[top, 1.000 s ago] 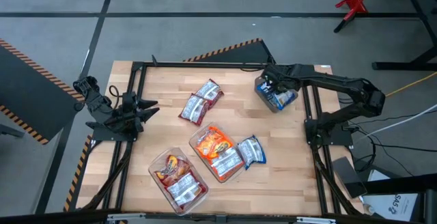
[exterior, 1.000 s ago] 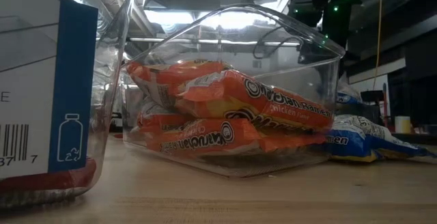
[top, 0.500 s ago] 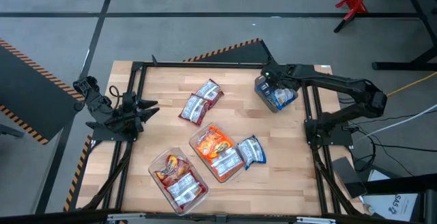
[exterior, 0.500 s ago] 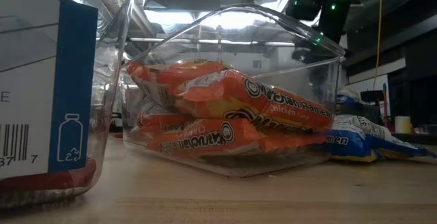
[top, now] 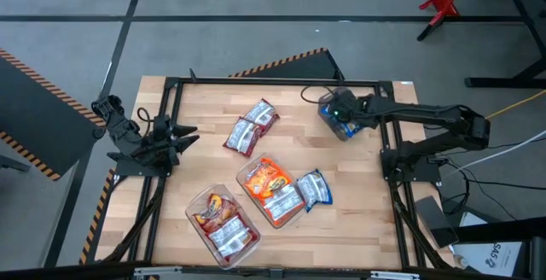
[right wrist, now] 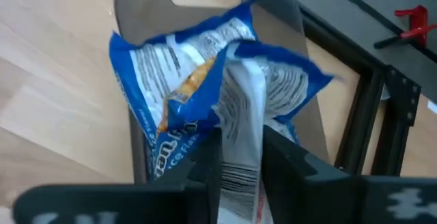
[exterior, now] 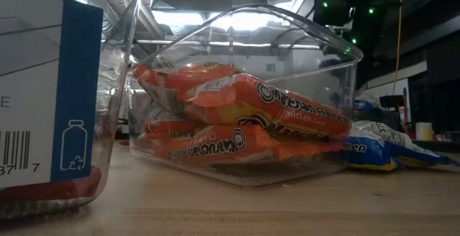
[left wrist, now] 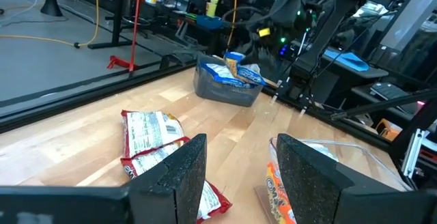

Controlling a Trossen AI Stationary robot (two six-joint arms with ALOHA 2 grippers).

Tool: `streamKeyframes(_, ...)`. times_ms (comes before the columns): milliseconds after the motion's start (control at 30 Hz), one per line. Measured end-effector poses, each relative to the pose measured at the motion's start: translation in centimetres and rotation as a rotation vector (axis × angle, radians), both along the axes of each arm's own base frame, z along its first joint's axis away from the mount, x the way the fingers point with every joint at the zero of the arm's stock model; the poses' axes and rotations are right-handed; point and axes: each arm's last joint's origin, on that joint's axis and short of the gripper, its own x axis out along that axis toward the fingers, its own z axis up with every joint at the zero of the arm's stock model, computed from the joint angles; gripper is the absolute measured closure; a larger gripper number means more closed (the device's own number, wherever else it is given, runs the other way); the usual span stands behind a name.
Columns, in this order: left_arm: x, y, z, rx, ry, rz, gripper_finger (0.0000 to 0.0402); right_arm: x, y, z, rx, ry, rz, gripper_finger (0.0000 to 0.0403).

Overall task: Sort Maruchan noodles
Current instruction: Put the blue noodle pack into the black bin

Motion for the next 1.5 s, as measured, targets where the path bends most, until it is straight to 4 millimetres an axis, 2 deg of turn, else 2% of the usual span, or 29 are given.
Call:
streamKeyframes(267, 0.0, 0.0, 0.0, 0.004, 0.003, 0.007, 0.0230, 0.3, -0.2, -2.6, -0.048, -0.085, 0.024, 0.0360)
streamKeyframes(400, 0.0, 0.0, -0.1, -0.017, -0.005, 0.010, 0.0230, 0.5, -0.3, -2.7, -0.062, -0.087, 0.057, 0.0369)
streamKeyframes(500, 0.0, 0.0, -0.1, -0.021, -0.007, 0.010, 0.0230, 0.7, -0.3, -1.8, -0.083, -0.096, 0.084, 0.0373)
streamKeyframes(667, 0.0, 0.0, -0.1, -0.039, -0.014, 0.011, 0.0230, 0.8, -0.4, 1.4, -0.142, -0.192, 0.110, 0.0373)
streamKeyframes(767, 0.0, 0.0, -0.1, -0.043, -0.014, 0.007, 0.0230, 0.3, -0.1, 3.0, -0.145, -0.274, 0.120, 0.0373)
streamKeyframes(833, 0.0, 0.0, -0.1, -0.043, -0.014, 0.006, 0.0230, -0.3, 0.2, 3.4, -0.112, -0.307, 0.110, 0.0373)
streamKeyframes(1033, 0.0, 0.0, -0.2, -0.033, -0.004, 0.006, 0.0230, -2.2, 0.9, 2.1, -0.019, -0.226, -0.012, 0.0373)
streamKeyframes(1300, 0.0, 0.0, -0.2, -0.032, -0.003, 0.008, 0.0230, -3.1, 1.4, -1.6, 0.059, -0.207, -0.062, 0.0373)
streamKeyframes(1400, 0.0, 0.0, -0.2, -0.032, -0.003, 0.008, 0.0230, -3.1, 1.4, -1.8, 0.053, -0.204, -0.047, 0.0373)
streamKeyframes(1500, 0.0, 0.0, -0.2, -0.032, -0.004, 0.008, 0.0230, -2.8, 1.3, -0.9, 0.035, -0.229, -0.023, 0.0373)
